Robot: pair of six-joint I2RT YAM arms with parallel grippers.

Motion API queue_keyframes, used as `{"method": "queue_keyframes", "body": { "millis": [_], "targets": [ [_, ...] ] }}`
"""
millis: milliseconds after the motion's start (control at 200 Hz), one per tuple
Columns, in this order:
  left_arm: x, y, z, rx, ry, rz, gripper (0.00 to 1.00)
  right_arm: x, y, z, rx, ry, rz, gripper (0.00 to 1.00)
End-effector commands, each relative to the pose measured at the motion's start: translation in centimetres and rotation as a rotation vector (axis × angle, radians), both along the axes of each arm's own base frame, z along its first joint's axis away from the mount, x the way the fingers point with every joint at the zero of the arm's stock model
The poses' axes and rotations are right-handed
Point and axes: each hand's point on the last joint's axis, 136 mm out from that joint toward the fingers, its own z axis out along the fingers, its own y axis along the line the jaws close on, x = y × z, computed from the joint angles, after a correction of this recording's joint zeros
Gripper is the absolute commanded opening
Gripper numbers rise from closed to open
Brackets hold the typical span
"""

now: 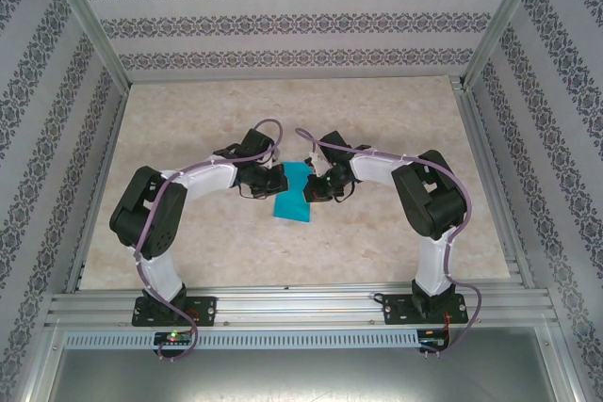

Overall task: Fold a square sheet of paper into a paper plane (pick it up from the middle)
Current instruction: Fold the triangle a second time at the center of the table.

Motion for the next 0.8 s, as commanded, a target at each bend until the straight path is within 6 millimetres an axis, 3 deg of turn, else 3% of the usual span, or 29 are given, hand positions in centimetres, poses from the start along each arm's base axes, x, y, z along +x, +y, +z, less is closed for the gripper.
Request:
{"method": "queue_keyframes", "body": {
  "millis": [0,130,265,400,605,704,799],
  "targets": [
    [0.1,-1.3,-0.8,-0.018,0.022,-0.016,0.04,-2.3,-3.4,-4.3,-0.162,0.102,-0.027,0.05],
    [-0.2,-2.2,-2.1,-0.012,0.049,-0.027,0.01,-2.3,-3.0,-4.1,-0.136,0.098,-0.026,0.04],
    [-0.4,-1.6,-3.9,0.037,0.079,-0.017,0.00,-2.1,-2.4,-3.1,-0.093,0.083,-0.021,0.04],
    [-1.4,-0.3,-5.5,0.131,0.114,0.005,0.00,-1.5,-1.1,-0.3,-0.009,0.052,-0.039,0.01],
    [-3.3,0.2,-6.9,0.178,0.152,0.003,0.00,-0.9,0.2,5.7,0.126,-0.088,-0.155,0.00],
    [-3.7,0.2,-7.4,0.171,0.161,0.009,0.00,-1.4,0.3,6.8,0.132,-0.106,-0.185,0.00],
    [-3.9,0.1,-7.5,0.159,0.160,0.015,0.00,-2.5,0.9,6.2,0.108,-0.064,-0.181,0.00]
  ]
}}
